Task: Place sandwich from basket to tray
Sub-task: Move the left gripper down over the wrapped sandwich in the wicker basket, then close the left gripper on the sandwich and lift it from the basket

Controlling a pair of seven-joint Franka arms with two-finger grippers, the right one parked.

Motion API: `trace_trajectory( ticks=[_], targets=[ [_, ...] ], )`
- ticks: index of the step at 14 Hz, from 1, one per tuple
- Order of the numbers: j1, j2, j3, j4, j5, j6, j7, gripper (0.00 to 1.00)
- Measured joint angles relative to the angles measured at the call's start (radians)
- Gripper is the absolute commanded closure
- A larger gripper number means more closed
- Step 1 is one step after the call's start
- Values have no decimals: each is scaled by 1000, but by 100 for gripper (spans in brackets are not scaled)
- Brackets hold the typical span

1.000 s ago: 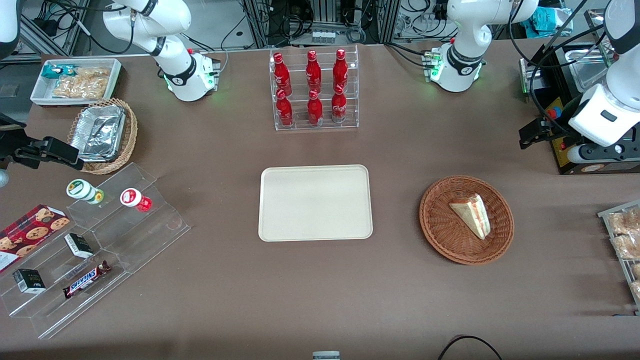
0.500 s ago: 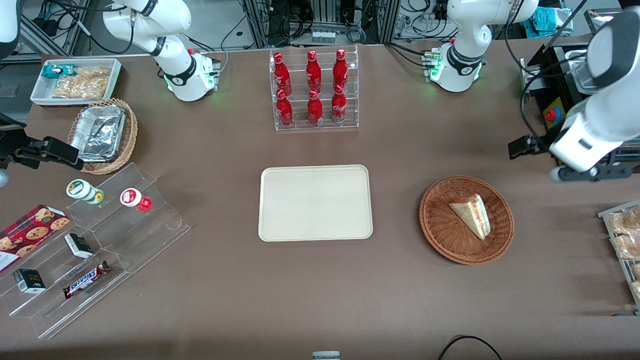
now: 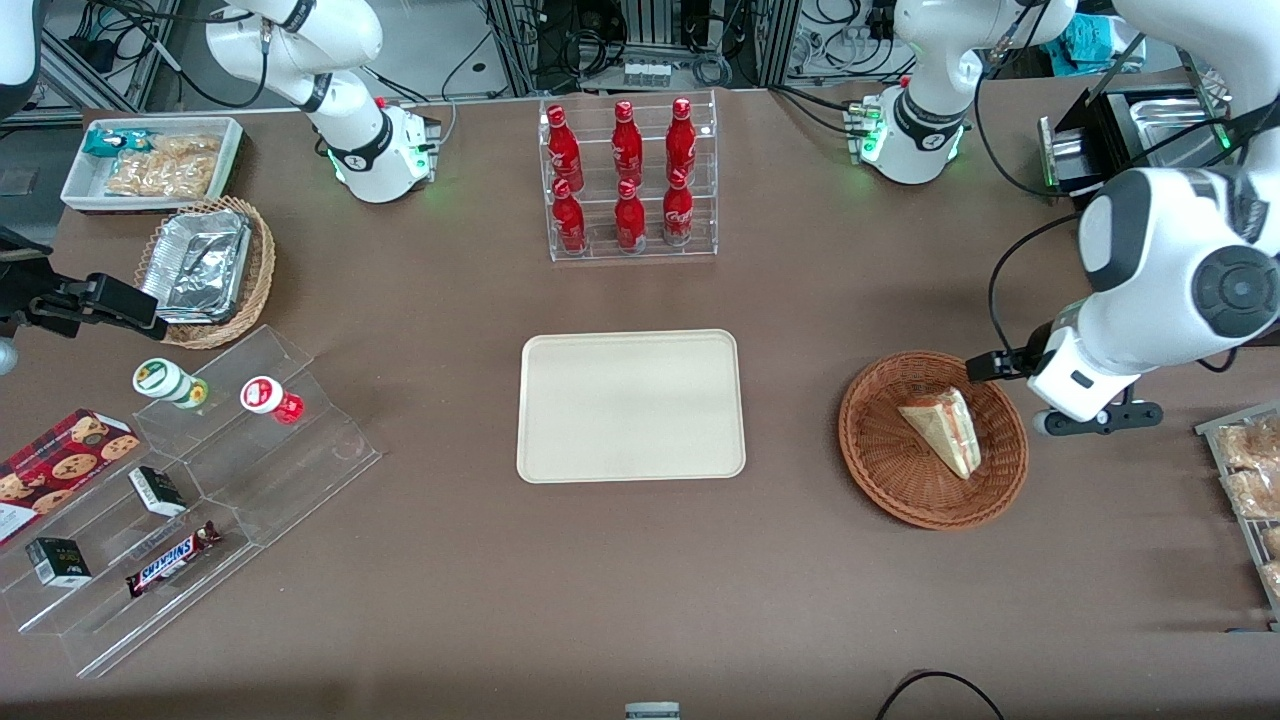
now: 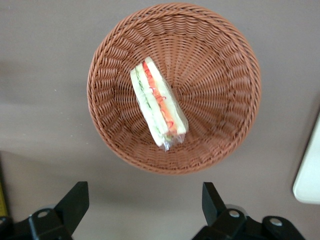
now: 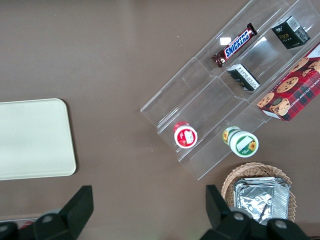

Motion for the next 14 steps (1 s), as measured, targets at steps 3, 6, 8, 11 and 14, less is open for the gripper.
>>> trace_trajectory(
  ticks=[3, 6, 8, 11, 14],
  targets=[
    [-1, 17, -2, -63, 0, 120, -123, 0],
    [-10, 28, -9, -152, 0, 294, -314, 0],
    [-25, 33, -12, -211, 0, 383, -418, 0],
    [-27, 44, -12, -258, 0, 452, -520, 0],
    [-26, 71, -10, -271, 0, 486, -570, 0]
  ],
)
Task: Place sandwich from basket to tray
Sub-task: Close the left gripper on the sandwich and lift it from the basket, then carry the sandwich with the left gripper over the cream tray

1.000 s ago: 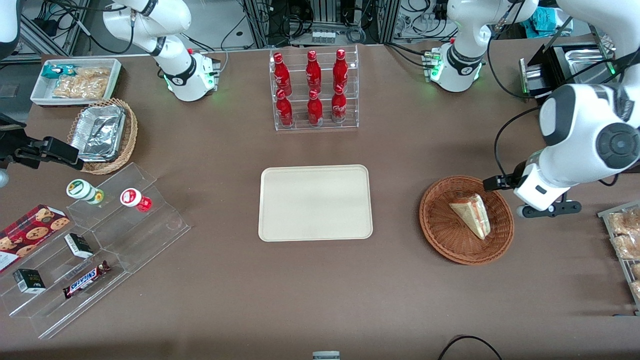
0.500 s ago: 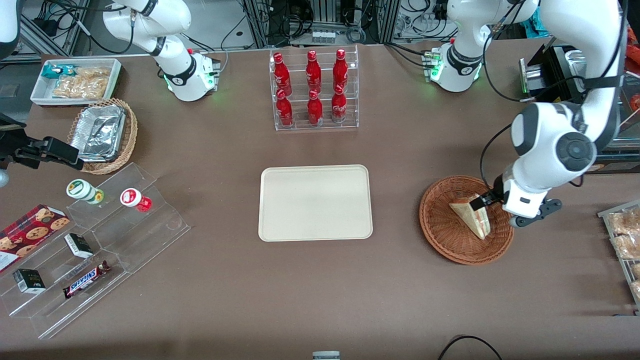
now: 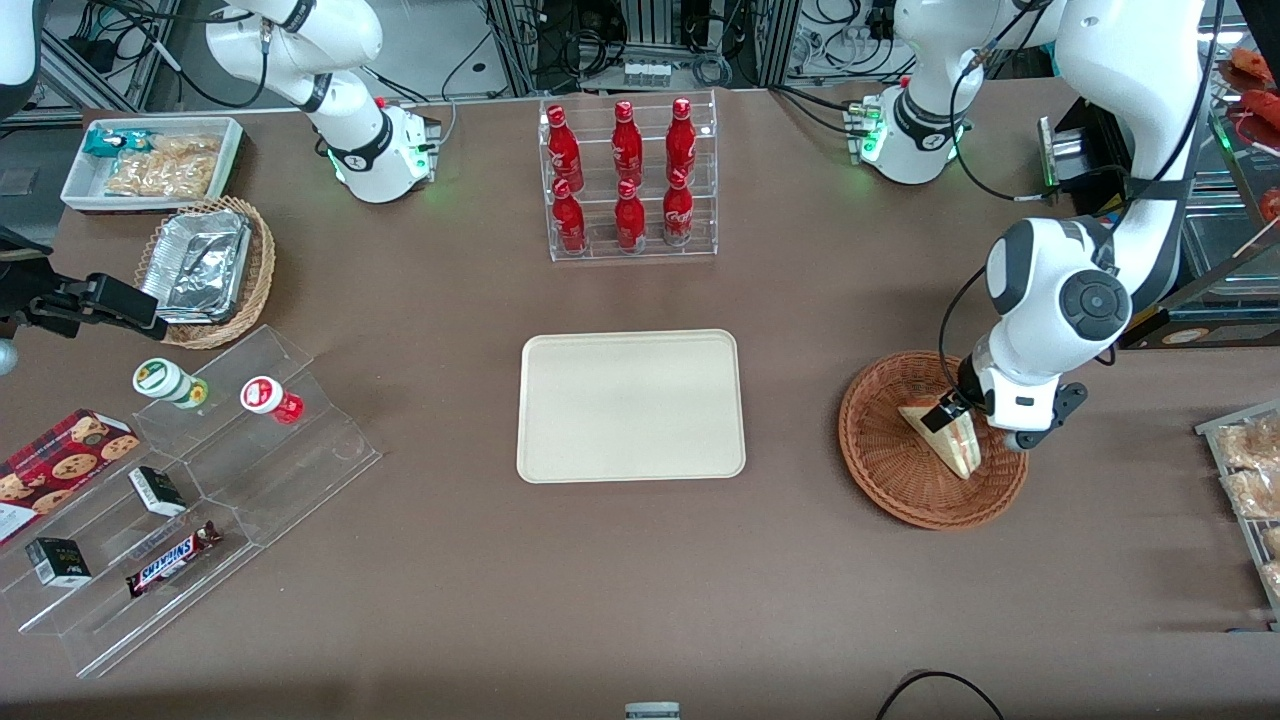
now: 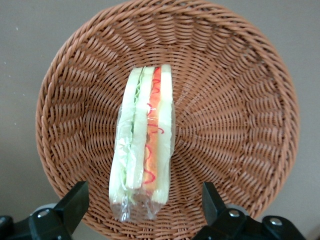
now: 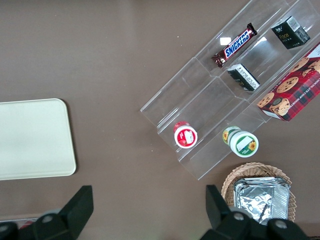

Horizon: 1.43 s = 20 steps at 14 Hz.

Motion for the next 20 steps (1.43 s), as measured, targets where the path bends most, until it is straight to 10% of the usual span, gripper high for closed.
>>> trace_trajectory(
  ticks=[2, 5, 7, 20],
  targets=[
    [1, 23, 2, -1, 0, 25, -6, 12],
    [2, 63, 4, -2, 0, 72, -8, 66],
    [3, 75, 5, -2, 0, 77, -8, 84],
    [-166, -10, -12, 263, 32, -402, 218, 82]
  ],
)
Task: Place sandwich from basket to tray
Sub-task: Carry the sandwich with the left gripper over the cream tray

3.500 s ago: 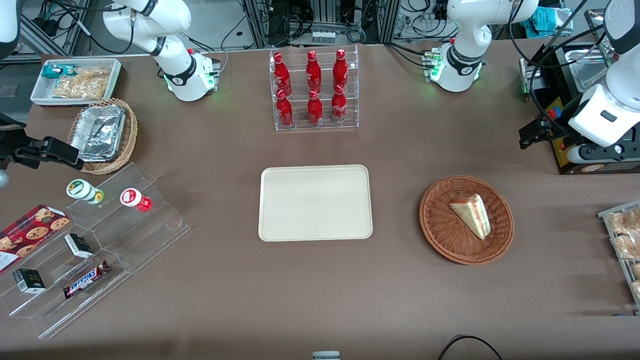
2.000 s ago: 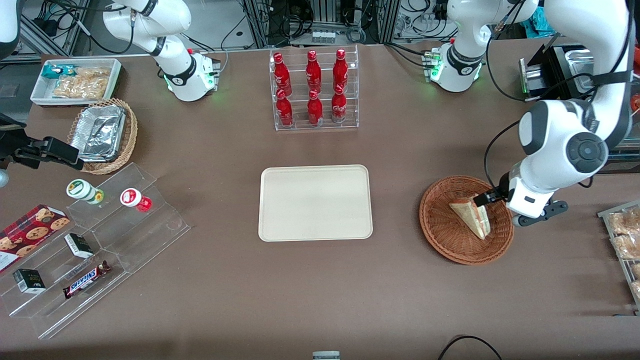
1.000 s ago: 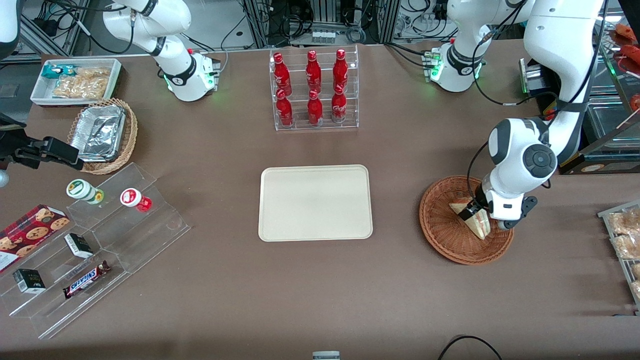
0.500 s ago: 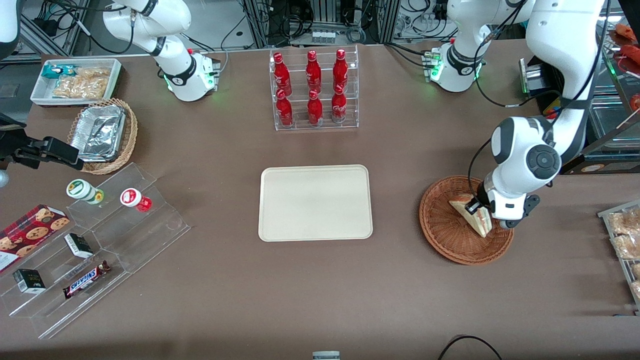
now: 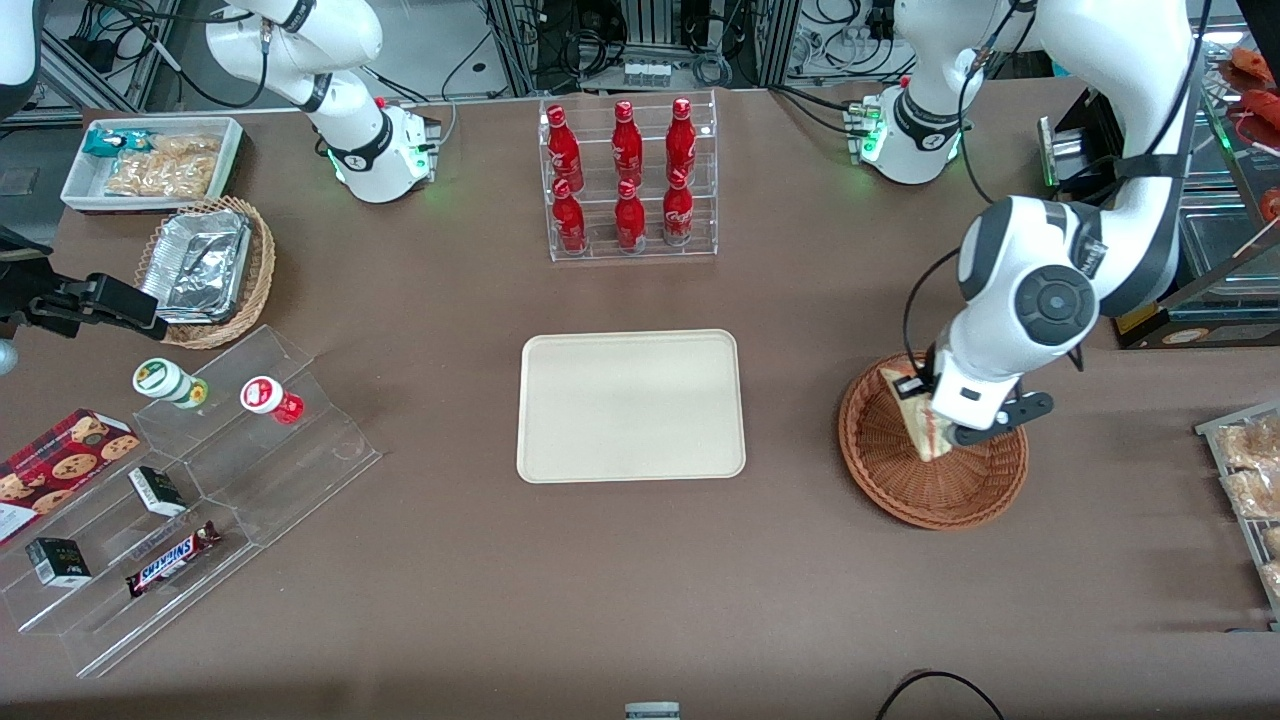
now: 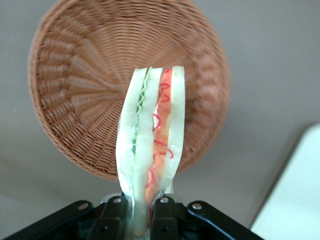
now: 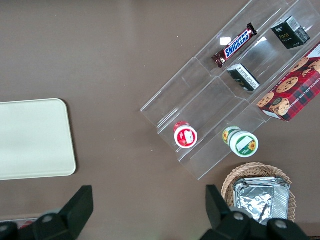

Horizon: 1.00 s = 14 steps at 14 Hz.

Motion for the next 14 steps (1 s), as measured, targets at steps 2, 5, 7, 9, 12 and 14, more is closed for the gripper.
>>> trace_trajectory(
  ticks=[2, 5, 7, 9, 12, 14],
  targets=[
    [-70, 43, -4, 65, 0, -14, 7, 82],
    [-168, 134, -7, 158, 0, -14, -43, 82],
    [-228, 204, -8, 222, -2, -14, -100, 82],
    [-287, 268, -9, 281, -7, -13, -151, 82],
    [-364, 346, -11, 377, -64, -9, -187, 82],
    [-403, 387, -11, 427, -90, 20, -214, 82]
  ],
)
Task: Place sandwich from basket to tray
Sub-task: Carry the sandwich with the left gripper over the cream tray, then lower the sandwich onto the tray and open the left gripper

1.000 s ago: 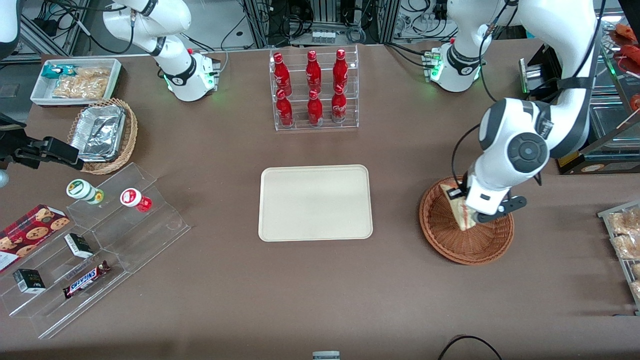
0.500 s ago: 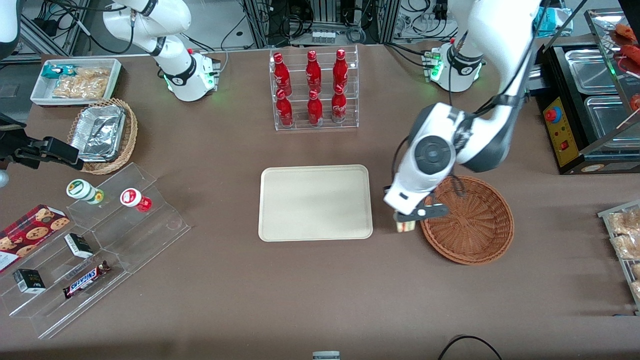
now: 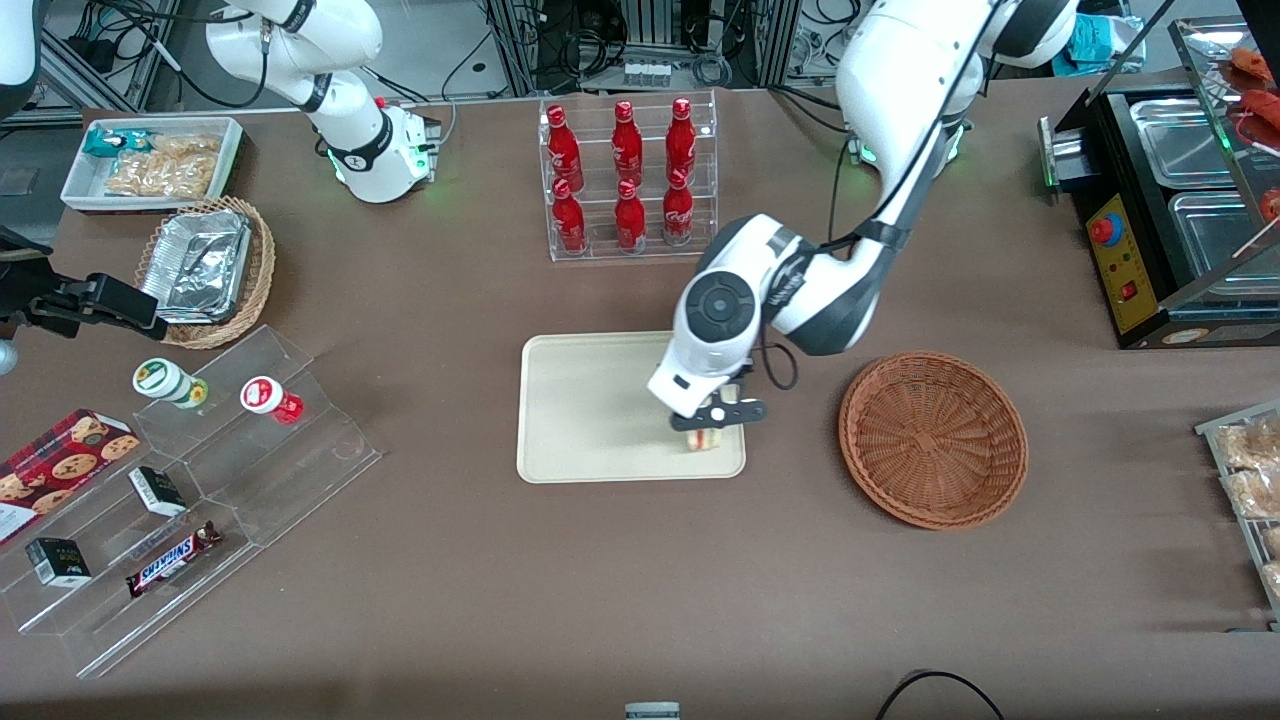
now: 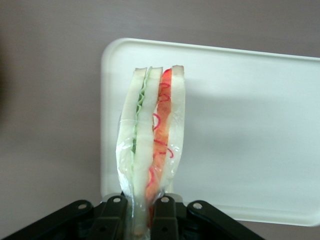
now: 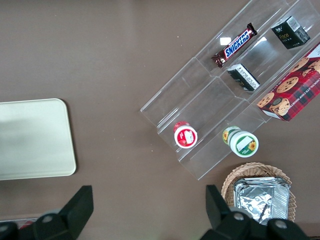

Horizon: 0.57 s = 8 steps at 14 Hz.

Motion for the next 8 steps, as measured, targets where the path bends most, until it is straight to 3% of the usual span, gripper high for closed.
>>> trace_trajectory(
  ticks=[8],
  targets=[
    [-108, 115, -2, 47, -7, 134, -69, 82]
  ],
)
